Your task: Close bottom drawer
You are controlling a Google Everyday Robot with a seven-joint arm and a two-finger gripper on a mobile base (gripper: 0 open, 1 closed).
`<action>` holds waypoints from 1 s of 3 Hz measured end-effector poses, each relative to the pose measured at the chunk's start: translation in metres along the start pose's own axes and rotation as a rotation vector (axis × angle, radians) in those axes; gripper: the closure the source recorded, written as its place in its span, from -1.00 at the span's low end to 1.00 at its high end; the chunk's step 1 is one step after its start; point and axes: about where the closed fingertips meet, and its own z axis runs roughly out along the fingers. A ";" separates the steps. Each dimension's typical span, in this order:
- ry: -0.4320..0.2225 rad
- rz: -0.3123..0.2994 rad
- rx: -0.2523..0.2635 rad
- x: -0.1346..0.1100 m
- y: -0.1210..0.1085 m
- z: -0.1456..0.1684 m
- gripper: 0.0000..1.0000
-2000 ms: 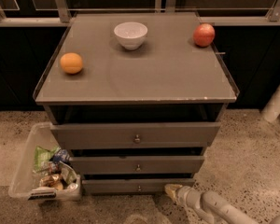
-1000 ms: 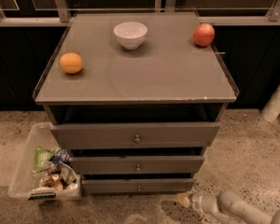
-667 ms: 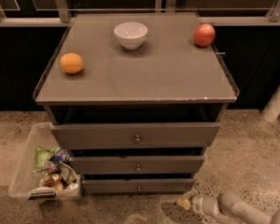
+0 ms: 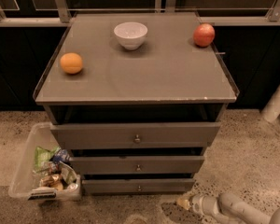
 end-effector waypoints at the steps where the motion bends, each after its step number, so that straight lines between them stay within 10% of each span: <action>1: 0.000 0.000 0.000 0.000 0.000 0.000 -0.76; 3: 0.000 0.000 0.000 0.000 0.000 0.000 -1.00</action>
Offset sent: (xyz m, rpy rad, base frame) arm 0.0000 0.0000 0.0000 0.0000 0.0000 0.0000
